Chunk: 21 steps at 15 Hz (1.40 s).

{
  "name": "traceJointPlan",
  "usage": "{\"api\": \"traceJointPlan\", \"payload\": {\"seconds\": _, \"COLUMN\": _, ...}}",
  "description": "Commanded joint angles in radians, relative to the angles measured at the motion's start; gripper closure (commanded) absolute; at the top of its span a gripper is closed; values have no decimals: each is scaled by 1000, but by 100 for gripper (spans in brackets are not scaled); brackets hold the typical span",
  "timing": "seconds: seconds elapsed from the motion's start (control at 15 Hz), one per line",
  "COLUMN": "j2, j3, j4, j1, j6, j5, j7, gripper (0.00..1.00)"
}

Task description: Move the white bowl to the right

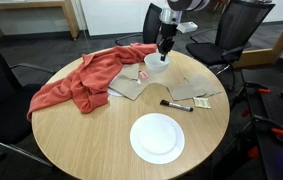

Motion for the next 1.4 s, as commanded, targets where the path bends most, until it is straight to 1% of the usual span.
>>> {"api": "traceJointPlan", "payload": {"seconds": 0.0, "j2": -51, "j3": -46, "j4": -62, "j1": 5, "j6": 21, "j5": 8, "j7": 89, "gripper": 98}}
{"api": "traceJointPlan", "payload": {"seconds": 0.4, "j2": -43, "j3": -133, "j4": -76, "j1": 29, "j6": 16, "j5": -27, "j7": 259, "gripper": 98}}
{"api": "traceJointPlan", "payload": {"seconds": 0.8, "j2": -44, "j3": -195, "j4": -94, "j1": 52, "j6": 1, "j5": -67, "j7": 387, "gripper": 98}}
{"api": "traceJointPlan", "payload": {"seconds": 1.13, "j2": -22, "j3": -263, "j4": -96, "j1": 93, "j6": -7, "j5": -144, "j7": 533, "gripper": 98}}
{"api": "traceJointPlan", "payload": {"seconds": 1.33, "j2": -9, "j3": -281, "j4": -91, "j1": 106, "j6": -14, "j5": -169, "j7": 586, "gripper": 98}}
